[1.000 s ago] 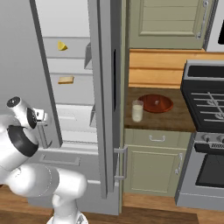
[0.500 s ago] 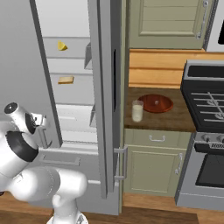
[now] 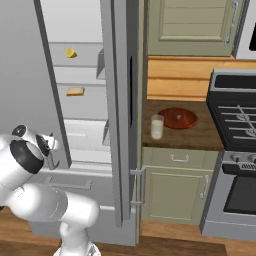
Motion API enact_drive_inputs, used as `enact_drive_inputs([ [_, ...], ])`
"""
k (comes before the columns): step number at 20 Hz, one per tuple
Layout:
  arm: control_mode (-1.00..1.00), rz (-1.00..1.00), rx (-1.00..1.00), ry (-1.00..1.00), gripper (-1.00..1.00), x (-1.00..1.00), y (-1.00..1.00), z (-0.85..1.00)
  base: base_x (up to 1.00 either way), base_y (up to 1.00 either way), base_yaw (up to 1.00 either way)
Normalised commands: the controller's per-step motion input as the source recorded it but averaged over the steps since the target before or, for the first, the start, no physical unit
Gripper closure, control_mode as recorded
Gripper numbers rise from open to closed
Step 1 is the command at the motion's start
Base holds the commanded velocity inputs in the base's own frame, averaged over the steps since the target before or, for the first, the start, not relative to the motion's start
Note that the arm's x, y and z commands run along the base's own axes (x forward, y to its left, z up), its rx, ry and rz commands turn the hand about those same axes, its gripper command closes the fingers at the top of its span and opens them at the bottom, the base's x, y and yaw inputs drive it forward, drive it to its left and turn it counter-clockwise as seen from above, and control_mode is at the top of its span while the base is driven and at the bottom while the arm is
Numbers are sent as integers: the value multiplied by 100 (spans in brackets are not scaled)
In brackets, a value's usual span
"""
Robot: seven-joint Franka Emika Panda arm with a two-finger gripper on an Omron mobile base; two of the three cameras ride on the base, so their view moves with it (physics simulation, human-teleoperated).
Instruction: Grab a lemon wedge from the fridge and one ice cube from the ice bowl, and put them in the glass of lemonade.
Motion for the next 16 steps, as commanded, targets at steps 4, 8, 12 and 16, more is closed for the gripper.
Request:
enact_drive_inputs([
  [4, -100, -2, 0, 0, 100, 23, 8, 0, 0, 0, 0],
  [8, -100, -1, 0, 0, 100, 20, 5, 0, 0, 0, 0],
  [12, -100, 0, 0, 0, 100, 16, 2, 0, 0, 0, 0],
  [16, -100, 1, 0, 0, 100, -16, 30, 11, 0, 0, 0],
])
